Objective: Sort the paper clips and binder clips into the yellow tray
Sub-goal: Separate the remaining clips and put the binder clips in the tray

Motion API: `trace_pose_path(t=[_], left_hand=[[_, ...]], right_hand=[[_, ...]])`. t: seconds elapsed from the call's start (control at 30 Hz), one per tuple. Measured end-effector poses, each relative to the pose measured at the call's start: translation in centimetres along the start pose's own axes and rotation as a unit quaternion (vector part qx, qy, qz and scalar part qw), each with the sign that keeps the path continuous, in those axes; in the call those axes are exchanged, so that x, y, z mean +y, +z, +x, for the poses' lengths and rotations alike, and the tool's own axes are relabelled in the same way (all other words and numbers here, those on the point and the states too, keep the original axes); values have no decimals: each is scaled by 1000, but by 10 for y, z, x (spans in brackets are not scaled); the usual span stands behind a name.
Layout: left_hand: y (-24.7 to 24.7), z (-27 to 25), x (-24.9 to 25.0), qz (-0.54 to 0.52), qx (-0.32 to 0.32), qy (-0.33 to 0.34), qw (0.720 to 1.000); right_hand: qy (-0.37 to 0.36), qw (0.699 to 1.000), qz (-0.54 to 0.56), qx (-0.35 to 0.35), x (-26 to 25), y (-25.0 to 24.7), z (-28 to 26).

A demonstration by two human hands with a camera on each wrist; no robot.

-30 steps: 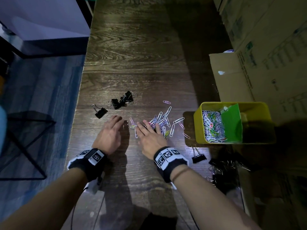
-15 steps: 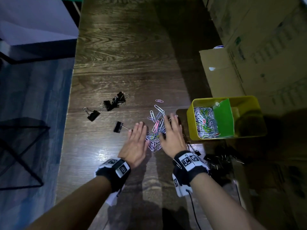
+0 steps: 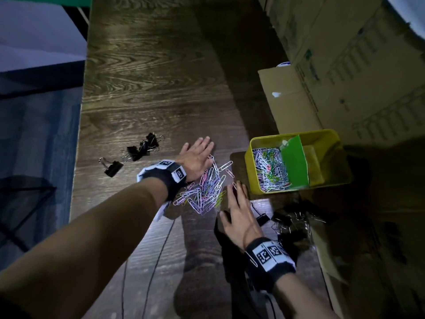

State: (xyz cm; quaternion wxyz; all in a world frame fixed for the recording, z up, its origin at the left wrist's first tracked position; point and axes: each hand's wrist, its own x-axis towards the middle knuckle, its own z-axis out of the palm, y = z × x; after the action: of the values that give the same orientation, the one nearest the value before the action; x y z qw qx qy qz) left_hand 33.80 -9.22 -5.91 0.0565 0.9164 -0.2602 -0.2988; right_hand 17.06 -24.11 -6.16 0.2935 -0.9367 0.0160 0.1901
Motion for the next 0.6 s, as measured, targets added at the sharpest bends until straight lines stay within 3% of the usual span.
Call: trace_pose_path(t=[0.27,0.4,0.6], left_hand=[[52,-75,30,-37,17,83,996],[62,-103,9,-101,135,20,985],[63,-108,-44,-59,120,-45,990]], right_hand=[[49,998,11,47,-15,-11,19],[41,998,-28,49,-33,-8,38],[57,994,-93,-29,-38,-11,57]])
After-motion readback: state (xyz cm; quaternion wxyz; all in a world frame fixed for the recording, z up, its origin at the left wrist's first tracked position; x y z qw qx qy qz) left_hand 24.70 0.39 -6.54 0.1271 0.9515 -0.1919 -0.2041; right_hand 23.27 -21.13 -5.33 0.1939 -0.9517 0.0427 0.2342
